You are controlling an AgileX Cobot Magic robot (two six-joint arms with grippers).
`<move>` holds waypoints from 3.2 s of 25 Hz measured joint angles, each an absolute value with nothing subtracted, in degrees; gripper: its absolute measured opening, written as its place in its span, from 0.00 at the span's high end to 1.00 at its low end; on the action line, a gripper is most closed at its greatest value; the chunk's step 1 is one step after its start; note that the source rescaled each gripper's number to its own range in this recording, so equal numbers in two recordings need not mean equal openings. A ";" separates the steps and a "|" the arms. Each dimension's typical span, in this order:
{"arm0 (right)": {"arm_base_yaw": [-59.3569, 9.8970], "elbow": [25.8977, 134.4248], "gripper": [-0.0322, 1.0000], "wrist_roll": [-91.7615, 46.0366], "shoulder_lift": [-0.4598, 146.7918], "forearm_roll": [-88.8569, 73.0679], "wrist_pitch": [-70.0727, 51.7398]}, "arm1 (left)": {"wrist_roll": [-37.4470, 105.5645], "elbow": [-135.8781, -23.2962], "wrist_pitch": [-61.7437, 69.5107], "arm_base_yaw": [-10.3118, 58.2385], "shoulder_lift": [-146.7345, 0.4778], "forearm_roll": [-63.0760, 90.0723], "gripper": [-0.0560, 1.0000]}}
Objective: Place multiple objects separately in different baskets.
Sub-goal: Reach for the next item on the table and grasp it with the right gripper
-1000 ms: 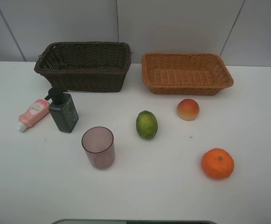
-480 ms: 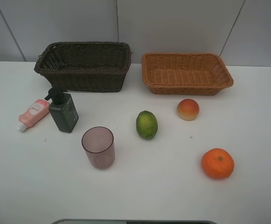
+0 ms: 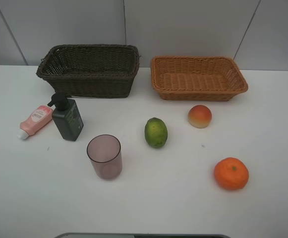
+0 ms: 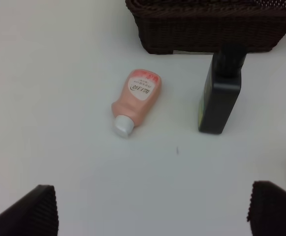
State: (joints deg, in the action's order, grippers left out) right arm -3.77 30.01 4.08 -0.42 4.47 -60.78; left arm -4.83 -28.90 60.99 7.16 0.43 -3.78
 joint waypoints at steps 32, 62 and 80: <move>-12.02 45.11 0.00 4.08 67.45 -2.08 -53.38 | -4.83 -28.90 60.98 7.16 0.43 -3.78 0.01; -13.69 36.47 0.00 18.51 88.94 -2.17 -37.27 | -4.83 -28.90 60.93 7.16 0.43 -3.78 0.01; -17.22 34.94 0.00 20.64 96.10 -4.54 -31.27 | -4.83 -28.90 60.93 7.16 0.43 -3.78 0.01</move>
